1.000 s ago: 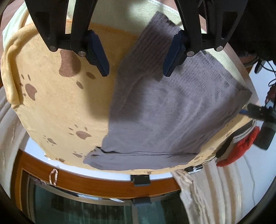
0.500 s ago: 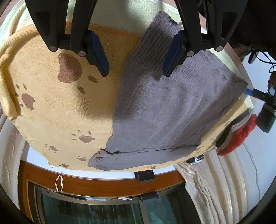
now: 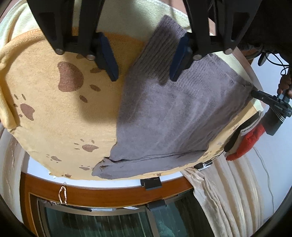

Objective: Fold clothes
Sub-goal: 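Grasp the grey sweater hem edge with the left gripper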

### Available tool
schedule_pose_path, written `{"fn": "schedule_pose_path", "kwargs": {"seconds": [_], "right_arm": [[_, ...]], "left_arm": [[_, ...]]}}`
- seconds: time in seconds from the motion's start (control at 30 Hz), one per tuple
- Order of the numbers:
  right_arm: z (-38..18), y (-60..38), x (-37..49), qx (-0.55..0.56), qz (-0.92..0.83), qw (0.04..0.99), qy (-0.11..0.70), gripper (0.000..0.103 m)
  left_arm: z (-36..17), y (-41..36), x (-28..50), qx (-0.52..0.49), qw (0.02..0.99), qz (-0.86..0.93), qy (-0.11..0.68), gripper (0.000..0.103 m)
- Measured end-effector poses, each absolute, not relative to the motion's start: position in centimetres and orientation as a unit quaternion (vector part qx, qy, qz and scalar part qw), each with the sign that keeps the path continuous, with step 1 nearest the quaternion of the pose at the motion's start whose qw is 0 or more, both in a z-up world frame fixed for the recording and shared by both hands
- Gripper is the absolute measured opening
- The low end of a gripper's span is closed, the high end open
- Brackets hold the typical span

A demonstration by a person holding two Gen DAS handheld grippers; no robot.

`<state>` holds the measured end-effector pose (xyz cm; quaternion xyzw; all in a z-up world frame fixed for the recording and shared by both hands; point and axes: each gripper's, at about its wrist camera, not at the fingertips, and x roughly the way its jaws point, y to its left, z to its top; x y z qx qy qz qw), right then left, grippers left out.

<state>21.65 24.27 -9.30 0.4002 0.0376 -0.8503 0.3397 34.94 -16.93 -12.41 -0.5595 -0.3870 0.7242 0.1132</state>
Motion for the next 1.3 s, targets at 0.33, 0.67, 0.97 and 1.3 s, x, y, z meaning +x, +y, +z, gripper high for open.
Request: {"fn": "schedule_pose_path", "kwargs": {"seconds": [0.33,0.67,0.97,1.3], "right_arm": [[-9.3,25.8,21.7,0.417,-0.839,0.348,-0.013,0.033],[-9.2,24.7,23.5,0.421,-0.841,0.34,0.027,0.033],[-9.4,24.1,23.9,0.43,-0.821,0.375,0.012,0.028],[-9.3,23.0,24.6,0.416,-0.835,0.356,0.056,0.008]], "left_arm": [[-11.4,-17.2,35.2,-0.533,0.121,0.74,-0.392,0.007],[-12.6,-17.3,34.8,-0.541,0.125,0.729,-0.4,0.007],[-13.6,-18.2,35.0,-0.543,0.128,0.713,-0.425,0.008],[-13.2,-18.0,34.7,-0.545,0.121,0.721,-0.409,0.008]]}}
